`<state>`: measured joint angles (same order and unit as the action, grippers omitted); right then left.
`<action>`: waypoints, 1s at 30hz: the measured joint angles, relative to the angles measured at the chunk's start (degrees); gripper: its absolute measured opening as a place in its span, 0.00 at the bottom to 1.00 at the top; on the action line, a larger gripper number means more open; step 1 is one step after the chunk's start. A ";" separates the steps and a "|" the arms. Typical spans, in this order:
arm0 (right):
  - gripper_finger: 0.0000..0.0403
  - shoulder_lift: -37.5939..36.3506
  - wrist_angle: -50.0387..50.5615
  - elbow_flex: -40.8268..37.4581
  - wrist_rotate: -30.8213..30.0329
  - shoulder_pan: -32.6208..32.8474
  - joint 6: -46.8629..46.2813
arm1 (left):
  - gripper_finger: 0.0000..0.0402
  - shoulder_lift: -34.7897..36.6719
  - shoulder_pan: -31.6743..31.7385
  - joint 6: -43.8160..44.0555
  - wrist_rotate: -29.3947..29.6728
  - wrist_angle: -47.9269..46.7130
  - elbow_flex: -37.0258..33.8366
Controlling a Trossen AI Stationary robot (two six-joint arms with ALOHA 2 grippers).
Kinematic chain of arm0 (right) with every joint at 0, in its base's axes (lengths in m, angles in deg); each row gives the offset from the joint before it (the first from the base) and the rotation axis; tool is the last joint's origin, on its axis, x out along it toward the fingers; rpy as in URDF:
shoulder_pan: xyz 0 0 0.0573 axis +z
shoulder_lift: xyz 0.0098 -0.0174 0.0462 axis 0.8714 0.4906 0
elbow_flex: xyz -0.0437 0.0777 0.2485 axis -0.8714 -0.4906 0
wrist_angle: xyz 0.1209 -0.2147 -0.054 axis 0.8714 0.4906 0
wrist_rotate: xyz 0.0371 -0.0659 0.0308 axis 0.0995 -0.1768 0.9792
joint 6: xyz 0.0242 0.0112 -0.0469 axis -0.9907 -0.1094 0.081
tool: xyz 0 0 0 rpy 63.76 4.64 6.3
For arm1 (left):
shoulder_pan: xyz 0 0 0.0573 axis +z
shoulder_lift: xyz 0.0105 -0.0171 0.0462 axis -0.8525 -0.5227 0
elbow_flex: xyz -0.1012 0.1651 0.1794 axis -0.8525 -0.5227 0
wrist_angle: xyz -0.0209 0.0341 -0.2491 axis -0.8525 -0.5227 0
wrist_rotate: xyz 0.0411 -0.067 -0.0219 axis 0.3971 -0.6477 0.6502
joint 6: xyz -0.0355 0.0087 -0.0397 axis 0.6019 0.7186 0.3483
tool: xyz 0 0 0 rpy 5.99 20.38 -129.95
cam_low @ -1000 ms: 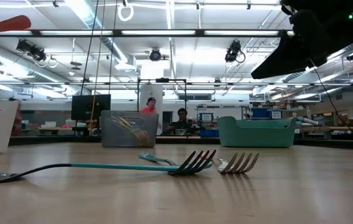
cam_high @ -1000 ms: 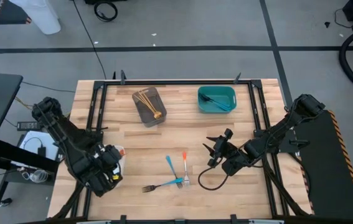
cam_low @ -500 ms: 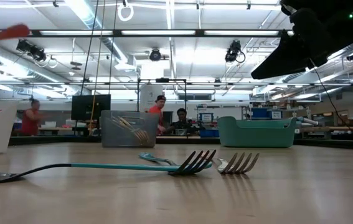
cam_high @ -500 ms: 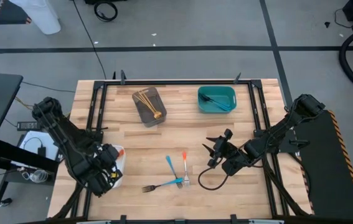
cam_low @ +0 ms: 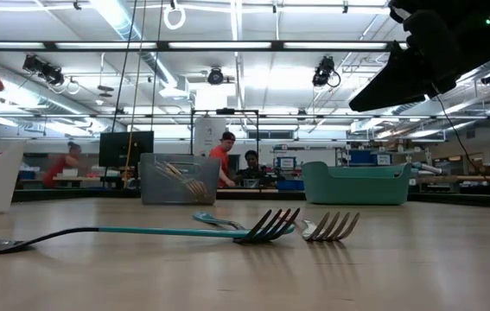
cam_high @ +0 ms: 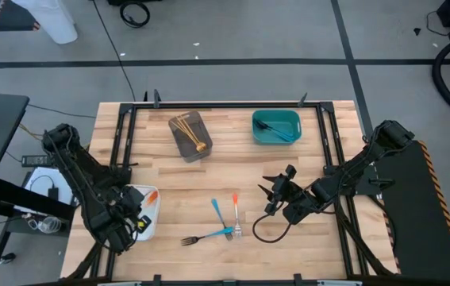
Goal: Sort silverware by color (type)
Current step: Put the orange fork into the white bin, then put the blue fork into the green bin
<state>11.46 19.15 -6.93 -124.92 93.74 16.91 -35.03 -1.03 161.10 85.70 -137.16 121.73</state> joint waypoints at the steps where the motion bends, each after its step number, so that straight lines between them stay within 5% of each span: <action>1: 0.41 0.00 0.00 0.00 0.00 0.00 0.00 | 0.04 0.00 -0.44 0.91 -0.26 0.76 -0.56; 18: 0.41 0.00 0.00 0.00 -0.59 -0.71 0.73 | 0.06 0.02 -1.85 6.30 -2.53 7.98 -5.29; 30: 0.41 0.00 -0.40 -0.02 -0.52 -0.74 1.18 | 0.28 0.27 -1.67 7.30 -5.23 6.27 -4.50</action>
<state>11.46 18.75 -6.95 -125.44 93.00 18.09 -34.76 -2.70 168.40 80.47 -130.90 117.24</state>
